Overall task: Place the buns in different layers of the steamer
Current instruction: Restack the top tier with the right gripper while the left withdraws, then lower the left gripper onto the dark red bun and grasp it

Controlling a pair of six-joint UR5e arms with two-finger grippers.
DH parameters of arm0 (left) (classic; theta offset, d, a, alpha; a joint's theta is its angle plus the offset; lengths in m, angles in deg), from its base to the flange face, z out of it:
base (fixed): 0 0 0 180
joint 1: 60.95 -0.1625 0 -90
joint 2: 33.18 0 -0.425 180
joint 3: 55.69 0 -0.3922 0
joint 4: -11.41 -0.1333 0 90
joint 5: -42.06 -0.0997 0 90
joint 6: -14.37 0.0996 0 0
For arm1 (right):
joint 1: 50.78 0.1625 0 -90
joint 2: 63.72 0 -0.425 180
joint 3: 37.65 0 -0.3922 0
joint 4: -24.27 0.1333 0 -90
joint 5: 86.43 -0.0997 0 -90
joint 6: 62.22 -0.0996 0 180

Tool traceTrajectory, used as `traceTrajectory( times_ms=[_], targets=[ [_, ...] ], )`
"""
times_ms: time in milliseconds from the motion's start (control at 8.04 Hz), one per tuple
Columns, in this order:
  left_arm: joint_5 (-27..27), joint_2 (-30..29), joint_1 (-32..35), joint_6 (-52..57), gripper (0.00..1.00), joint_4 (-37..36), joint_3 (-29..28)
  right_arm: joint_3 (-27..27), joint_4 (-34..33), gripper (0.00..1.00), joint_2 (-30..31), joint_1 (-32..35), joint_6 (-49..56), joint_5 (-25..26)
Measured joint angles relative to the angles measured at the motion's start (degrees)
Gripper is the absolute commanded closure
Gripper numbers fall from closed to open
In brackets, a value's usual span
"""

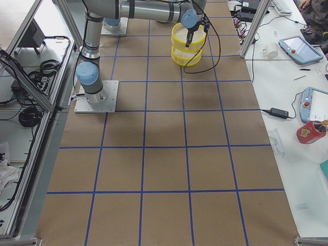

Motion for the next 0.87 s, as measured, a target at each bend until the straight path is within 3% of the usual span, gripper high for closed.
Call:
traceTrajectory(
  times_ms=[871],
  targets=[
    [-6.3,-8.6,-6.8,3.8,0.06,-1.2,3.3,1.5,-3.2,0.97,-4.3,1.6,1.8,0.2]
  ],
)
